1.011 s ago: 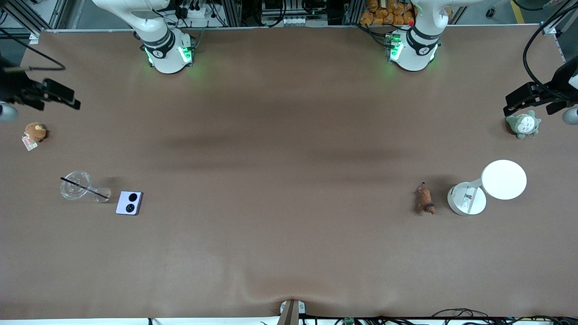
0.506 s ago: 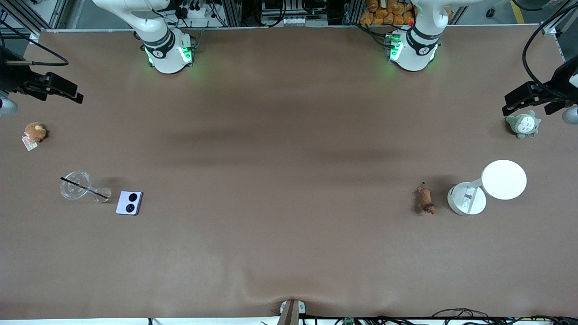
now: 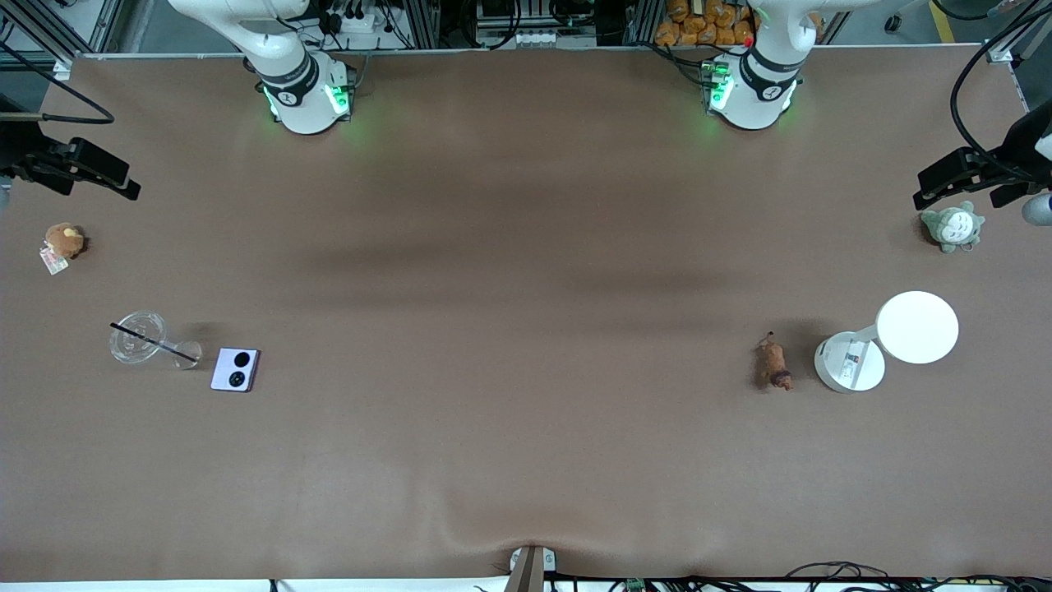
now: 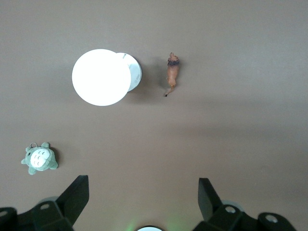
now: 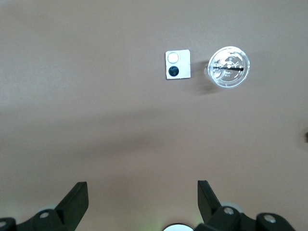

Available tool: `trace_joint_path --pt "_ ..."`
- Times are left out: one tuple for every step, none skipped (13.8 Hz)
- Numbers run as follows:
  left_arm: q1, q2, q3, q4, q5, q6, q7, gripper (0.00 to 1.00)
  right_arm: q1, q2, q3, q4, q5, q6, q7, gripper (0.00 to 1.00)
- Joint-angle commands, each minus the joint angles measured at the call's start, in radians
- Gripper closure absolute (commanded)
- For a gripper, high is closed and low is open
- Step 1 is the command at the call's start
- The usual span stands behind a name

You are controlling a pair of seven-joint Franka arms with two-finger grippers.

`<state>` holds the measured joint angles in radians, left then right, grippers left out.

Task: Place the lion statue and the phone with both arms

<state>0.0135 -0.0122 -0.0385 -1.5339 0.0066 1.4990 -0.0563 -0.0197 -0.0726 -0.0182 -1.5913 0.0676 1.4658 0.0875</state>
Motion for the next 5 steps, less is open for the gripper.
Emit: trace_joint_path --pt "0.005 0.004 -0.003 0.018 -0.019 -0.020 0.012 0.00 -0.014 0.022 0.007 0.040 -0.009 -0.022 -0.014 0.00" --pt "0.006 0.004 -0.003 0.018 -0.019 -0.020 0.012 0.00 -0.013 0.024 0.007 0.036 -0.009 -0.024 -0.012 0.00" --pt "0.006 0.004 -0.003 0.018 -0.019 -0.020 0.013 0.00 -0.011 0.024 0.007 0.033 -0.009 -0.025 -0.014 0.00" --pt "0.006 0.004 -0.003 0.017 -0.019 -0.022 0.013 0.00 -0.013 0.024 0.007 0.033 -0.009 -0.027 -0.015 0.00" --pt "0.006 0.004 -0.003 0.017 -0.019 -0.022 0.013 0.00 -0.014 0.022 0.007 0.034 -0.009 -0.031 -0.017 0.00"
